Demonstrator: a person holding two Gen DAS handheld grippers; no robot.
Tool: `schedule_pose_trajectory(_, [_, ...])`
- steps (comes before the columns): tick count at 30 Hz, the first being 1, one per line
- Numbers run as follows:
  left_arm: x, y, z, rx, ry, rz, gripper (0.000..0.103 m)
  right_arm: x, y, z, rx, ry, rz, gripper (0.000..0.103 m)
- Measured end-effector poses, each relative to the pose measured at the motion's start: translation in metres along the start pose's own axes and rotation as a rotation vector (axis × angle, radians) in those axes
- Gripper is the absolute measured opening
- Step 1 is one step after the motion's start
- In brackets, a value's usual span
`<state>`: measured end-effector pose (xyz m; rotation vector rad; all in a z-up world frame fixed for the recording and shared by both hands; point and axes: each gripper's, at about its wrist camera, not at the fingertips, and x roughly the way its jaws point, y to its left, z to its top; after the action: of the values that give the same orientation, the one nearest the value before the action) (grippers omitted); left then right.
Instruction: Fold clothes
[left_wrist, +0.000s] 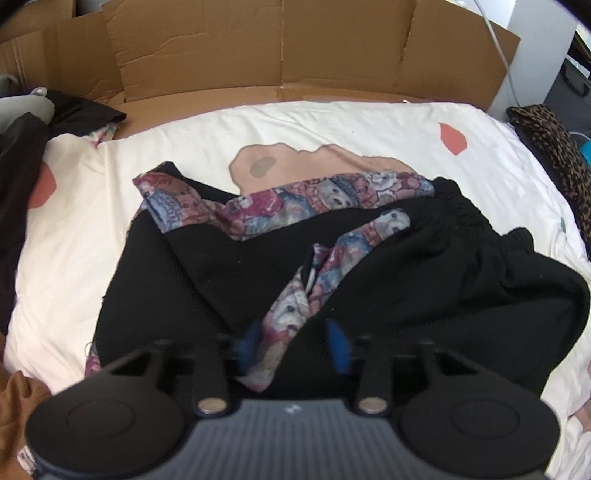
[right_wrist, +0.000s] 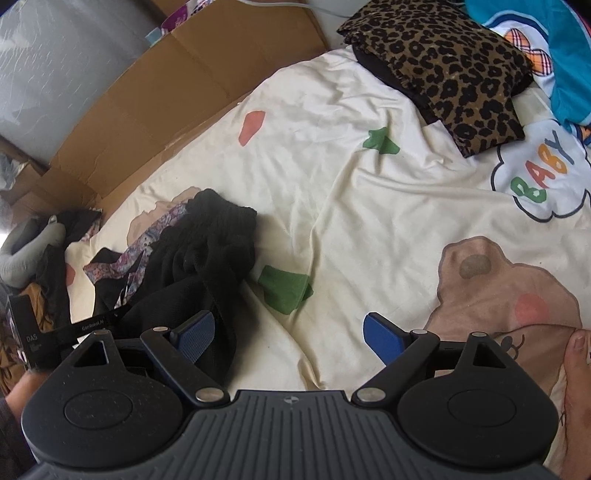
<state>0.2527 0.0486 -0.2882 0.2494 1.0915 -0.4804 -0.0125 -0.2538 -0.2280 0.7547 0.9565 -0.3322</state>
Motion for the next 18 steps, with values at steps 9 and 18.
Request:
schedule_pose_trajectory(9, [-0.037, -0.004, 0.010, 0.058, 0.039, -0.072, 0.009, -0.008, 0.013, 0.003, -0.003, 0.005, 0.055, 0.091])
schedule_pose_trajectory(18, [-0.095, -0.042, 0.006, 0.090, 0.048, -0.212, 0.008, -0.026, 0.022, 0.005, 0.066, 0.007, 0.133, 0.091])
